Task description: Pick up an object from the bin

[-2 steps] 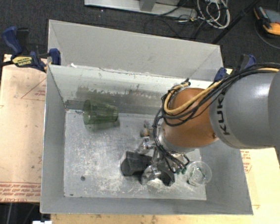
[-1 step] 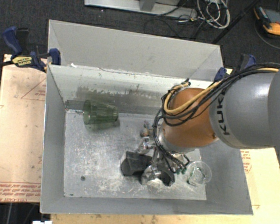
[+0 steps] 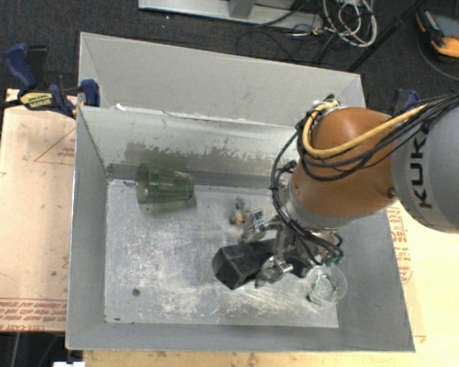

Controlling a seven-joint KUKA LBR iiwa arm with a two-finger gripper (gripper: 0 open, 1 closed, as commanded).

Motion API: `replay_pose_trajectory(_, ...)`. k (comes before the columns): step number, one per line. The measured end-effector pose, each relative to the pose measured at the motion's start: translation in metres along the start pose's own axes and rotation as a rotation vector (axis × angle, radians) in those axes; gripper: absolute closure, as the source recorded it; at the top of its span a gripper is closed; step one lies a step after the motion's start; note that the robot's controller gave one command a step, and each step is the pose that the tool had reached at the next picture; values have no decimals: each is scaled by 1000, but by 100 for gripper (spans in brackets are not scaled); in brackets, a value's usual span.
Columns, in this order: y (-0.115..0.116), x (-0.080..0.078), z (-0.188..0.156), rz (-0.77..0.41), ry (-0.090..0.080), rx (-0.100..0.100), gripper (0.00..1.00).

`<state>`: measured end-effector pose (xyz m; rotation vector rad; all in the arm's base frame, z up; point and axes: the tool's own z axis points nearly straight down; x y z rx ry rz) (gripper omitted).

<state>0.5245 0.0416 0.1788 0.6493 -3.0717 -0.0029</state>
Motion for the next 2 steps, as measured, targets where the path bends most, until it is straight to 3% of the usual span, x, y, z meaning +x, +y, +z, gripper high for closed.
replay_pose_trajectory(1,0,0,0,0,1,0,100)
replay_pose_trajectory(2,5,2,-23,-1,5,-2,100)
